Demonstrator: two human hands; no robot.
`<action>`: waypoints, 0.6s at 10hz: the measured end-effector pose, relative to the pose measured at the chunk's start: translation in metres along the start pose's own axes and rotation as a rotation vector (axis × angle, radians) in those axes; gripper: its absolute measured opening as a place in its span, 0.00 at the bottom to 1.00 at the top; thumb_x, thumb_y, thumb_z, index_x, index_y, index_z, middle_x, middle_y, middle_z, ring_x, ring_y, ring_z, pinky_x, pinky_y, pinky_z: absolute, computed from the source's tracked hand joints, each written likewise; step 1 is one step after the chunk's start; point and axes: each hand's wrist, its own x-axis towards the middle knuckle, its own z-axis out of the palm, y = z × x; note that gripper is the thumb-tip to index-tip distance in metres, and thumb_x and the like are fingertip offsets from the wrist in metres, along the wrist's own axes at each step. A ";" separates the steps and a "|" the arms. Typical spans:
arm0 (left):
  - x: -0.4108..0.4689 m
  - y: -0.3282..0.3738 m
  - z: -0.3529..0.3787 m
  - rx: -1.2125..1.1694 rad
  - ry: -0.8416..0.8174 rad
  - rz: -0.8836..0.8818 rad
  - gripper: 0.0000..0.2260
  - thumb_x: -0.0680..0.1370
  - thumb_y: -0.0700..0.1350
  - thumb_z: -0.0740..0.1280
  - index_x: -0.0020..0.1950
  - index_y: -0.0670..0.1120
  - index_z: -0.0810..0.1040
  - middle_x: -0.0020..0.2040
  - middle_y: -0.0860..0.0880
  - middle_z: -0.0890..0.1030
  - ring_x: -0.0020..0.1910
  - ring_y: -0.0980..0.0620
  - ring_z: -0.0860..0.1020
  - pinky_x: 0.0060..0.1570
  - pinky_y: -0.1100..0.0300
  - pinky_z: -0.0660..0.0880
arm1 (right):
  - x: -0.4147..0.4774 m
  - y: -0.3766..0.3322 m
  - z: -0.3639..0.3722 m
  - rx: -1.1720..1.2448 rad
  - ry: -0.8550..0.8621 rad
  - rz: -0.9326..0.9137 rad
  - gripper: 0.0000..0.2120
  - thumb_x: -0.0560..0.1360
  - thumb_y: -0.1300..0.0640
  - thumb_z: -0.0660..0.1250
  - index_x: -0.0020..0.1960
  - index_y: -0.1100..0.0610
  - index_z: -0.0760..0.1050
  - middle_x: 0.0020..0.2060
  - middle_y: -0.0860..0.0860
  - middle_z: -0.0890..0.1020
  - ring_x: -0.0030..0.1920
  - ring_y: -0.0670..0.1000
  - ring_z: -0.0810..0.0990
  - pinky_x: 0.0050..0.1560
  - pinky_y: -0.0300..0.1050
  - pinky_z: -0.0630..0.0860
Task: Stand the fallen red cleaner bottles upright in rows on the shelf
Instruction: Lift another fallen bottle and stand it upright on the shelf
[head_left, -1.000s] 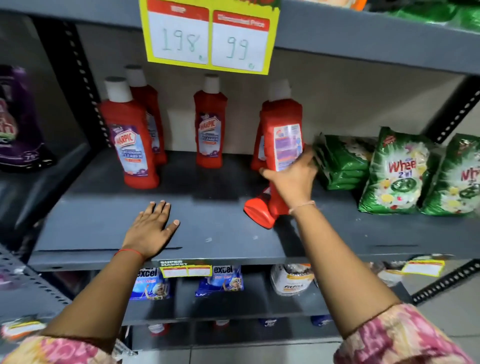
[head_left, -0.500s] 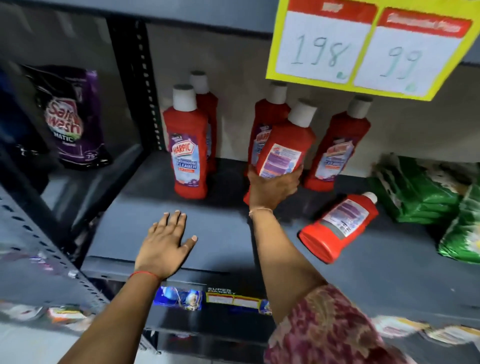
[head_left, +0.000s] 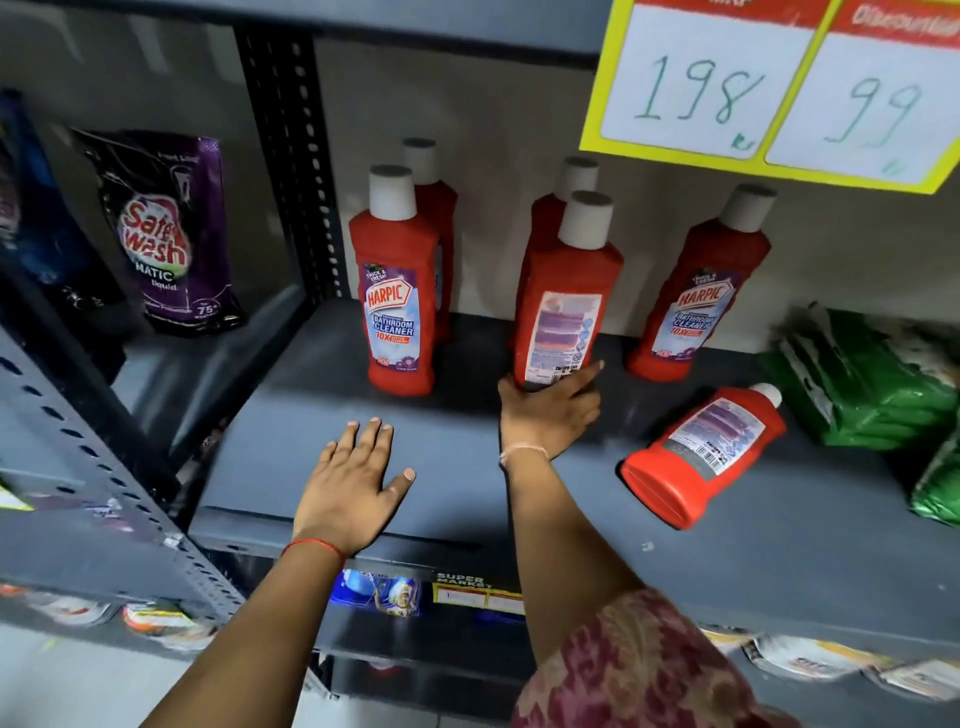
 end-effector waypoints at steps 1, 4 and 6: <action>0.001 0.000 0.000 -0.001 -0.002 0.001 0.29 0.79 0.58 0.50 0.76 0.48 0.47 0.78 0.50 0.48 0.77 0.50 0.44 0.76 0.53 0.44 | -0.001 0.010 -0.009 0.273 -0.170 -0.002 0.48 0.60 0.55 0.70 0.72 0.53 0.47 0.59 0.60 0.76 0.57 0.61 0.75 0.58 0.53 0.73; -0.001 0.001 -0.001 0.000 -0.012 0.000 0.29 0.79 0.58 0.50 0.76 0.48 0.47 0.78 0.49 0.48 0.77 0.49 0.44 0.76 0.53 0.44 | 0.014 0.026 -0.028 0.364 -0.362 -0.036 0.29 0.57 0.62 0.78 0.51 0.55 0.65 0.48 0.55 0.79 0.46 0.54 0.78 0.51 0.52 0.77; -0.001 0.001 -0.002 0.017 -0.014 -0.002 0.29 0.79 0.58 0.49 0.76 0.47 0.47 0.78 0.49 0.48 0.77 0.49 0.44 0.76 0.53 0.44 | 0.036 0.031 -0.039 0.392 -0.577 -0.014 0.24 0.61 0.70 0.75 0.56 0.64 0.74 0.55 0.62 0.80 0.49 0.53 0.77 0.48 0.40 0.74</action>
